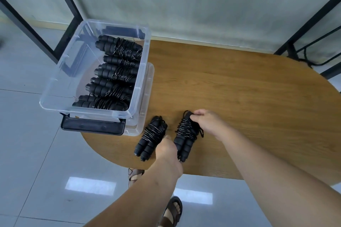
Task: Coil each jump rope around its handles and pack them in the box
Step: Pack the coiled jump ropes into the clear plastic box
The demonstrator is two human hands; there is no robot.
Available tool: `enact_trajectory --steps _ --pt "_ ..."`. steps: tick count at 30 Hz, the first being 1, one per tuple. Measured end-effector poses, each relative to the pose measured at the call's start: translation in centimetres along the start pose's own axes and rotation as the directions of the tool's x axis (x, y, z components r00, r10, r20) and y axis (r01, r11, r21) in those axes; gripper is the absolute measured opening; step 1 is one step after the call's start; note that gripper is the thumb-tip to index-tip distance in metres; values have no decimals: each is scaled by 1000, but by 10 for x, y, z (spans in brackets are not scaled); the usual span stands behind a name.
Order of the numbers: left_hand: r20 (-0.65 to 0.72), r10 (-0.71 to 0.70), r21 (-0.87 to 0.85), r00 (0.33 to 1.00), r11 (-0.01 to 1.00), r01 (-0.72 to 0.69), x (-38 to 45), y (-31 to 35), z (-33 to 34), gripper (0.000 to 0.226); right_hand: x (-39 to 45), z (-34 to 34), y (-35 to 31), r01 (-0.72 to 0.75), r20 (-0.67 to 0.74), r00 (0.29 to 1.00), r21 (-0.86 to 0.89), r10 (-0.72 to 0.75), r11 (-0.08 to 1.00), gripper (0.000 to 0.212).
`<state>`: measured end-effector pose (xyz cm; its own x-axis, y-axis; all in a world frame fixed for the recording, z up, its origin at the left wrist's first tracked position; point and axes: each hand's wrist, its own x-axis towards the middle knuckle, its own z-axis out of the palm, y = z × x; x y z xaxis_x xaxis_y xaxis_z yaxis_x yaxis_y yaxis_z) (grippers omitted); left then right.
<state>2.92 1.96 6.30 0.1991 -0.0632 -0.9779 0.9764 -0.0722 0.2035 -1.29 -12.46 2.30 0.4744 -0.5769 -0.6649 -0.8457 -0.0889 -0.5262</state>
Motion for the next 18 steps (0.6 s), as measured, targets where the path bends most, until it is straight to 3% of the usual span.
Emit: enact_trajectory --steps 4,8,15,18 --pt "158 91 164 983 979 -117 -29 13 14 19 -17 -34 -14 -2 -162 986 152 27 988 38" --pt "223 254 284 941 907 -311 -60 41 24 30 -40 -66 -53 109 -249 967 249 -45 962 38" --pt "290 492 247 821 790 -561 -105 114 8 29 -68 -81 -149 278 -358 918 279 -169 919 25" --pt "254 597 232 761 726 -647 -115 161 -8 35 -72 -70 -194 354 -354 903 293 -243 888 14"
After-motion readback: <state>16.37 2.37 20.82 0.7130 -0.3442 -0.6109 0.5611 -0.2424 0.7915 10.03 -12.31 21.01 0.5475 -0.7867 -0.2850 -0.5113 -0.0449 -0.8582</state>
